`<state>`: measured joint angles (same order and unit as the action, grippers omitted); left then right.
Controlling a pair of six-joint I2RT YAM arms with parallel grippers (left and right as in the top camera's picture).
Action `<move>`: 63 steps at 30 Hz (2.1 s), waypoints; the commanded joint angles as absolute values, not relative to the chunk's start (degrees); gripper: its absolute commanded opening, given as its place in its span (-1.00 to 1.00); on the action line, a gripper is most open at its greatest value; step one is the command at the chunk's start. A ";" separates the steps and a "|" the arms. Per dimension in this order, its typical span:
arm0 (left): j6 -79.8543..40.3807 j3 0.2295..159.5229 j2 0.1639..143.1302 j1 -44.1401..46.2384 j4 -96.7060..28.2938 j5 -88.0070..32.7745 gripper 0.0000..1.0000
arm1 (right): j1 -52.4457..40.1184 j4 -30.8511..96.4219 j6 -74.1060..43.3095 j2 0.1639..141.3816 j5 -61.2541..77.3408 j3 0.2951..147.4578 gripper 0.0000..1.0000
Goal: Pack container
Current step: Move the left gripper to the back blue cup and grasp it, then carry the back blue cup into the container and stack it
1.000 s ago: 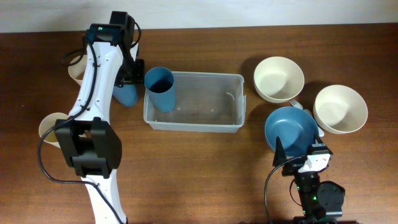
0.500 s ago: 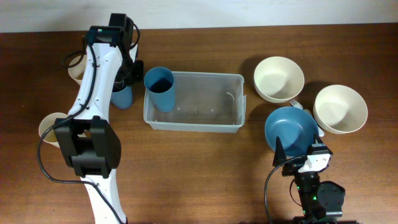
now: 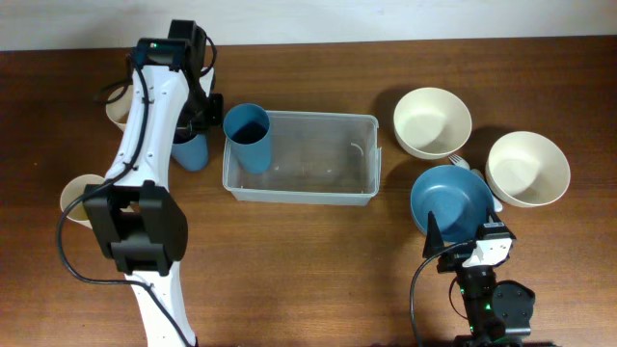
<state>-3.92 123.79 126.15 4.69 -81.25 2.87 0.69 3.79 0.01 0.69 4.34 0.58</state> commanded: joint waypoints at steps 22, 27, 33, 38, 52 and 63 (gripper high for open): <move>-3.84 155.76 121.23 6.22 -96.71 1.85 -0.97 | 0.38 4.10 -0.21 0.19 4.05 0.32 0.97; -3.60 155.76 116.33 11.18 -96.66 2.11 -0.97 | 0.38 4.10 -0.21 0.19 4.05 0.32 0.97; -3.60 155.76 112.71 16.03 -96.64 4.78 -0.97 | 0.38 4.10 -0.21 0.19 4.05 0.32 0.98; -3.62 155.72 111.96 19.16 -96.68 4.75 -0.97 | 0.38 4.10 -0.21 0.19 4.05 0.32 0.97; -4.89 150.17 112.27 22.98 -96.71 4.27 -0.97 | 0.38 4.12 -0.21 0.19 4.05 0.32 0.97; -5.56 143.65 112.31 23.00 -96.68 4.29 -0.97 | 0.38 4.10 -0.21 0.19 4.05 0.32 0.97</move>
<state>-4.67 144.51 112.73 23.07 -96.68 3.64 0.69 3.79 -0.01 0.69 4.36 0.58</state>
